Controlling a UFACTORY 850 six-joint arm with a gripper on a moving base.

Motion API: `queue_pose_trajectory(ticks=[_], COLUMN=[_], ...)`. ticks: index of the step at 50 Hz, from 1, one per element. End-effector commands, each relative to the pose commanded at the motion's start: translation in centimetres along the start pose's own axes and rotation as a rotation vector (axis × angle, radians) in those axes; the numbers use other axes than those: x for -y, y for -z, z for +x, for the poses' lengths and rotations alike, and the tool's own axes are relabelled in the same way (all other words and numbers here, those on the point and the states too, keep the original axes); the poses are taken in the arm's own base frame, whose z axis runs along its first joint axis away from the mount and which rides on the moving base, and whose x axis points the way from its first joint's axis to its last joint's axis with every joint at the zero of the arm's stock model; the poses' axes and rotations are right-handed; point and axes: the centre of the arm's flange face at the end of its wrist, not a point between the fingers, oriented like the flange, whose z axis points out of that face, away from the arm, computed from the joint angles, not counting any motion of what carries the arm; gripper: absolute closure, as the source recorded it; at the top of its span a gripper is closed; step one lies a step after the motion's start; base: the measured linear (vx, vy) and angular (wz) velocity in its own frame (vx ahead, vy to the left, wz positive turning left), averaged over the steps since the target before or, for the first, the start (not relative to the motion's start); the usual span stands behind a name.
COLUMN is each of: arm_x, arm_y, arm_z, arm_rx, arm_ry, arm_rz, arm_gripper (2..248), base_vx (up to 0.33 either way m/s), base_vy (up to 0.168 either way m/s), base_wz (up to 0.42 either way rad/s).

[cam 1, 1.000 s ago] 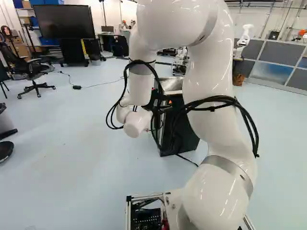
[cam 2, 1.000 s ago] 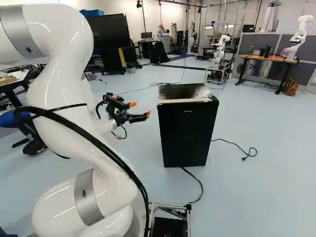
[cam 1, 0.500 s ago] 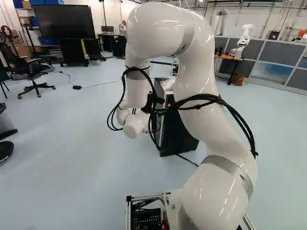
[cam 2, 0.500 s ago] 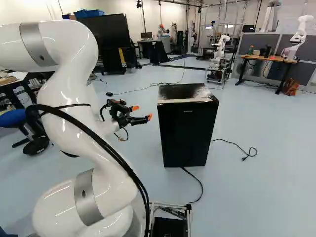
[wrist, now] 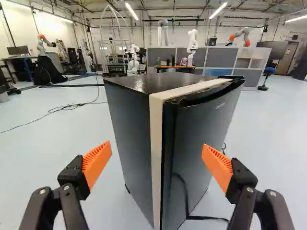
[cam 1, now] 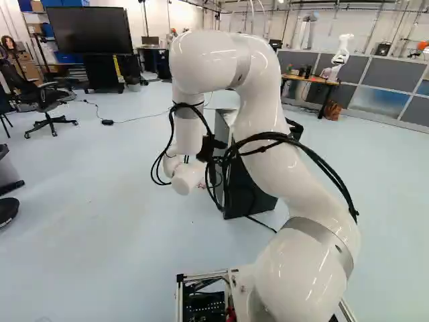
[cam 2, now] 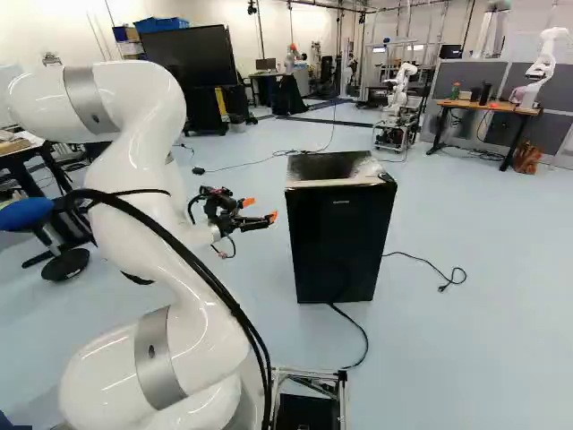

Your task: Grab a drink from the fridge

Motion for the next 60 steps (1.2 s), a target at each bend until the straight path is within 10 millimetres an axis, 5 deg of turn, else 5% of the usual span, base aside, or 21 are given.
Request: queue_pose_trajectory(ticks=[60], arm_x=[-0.5], arm_y=[-3.9], arm_z=[0.0], arm_rx=[-0.010], arm_ry=[-0.029], arm_rz=[-0.079], arm_gripper=[3], base_vx=[0.000], base_vy=[0.000], base_wz=[0.000])
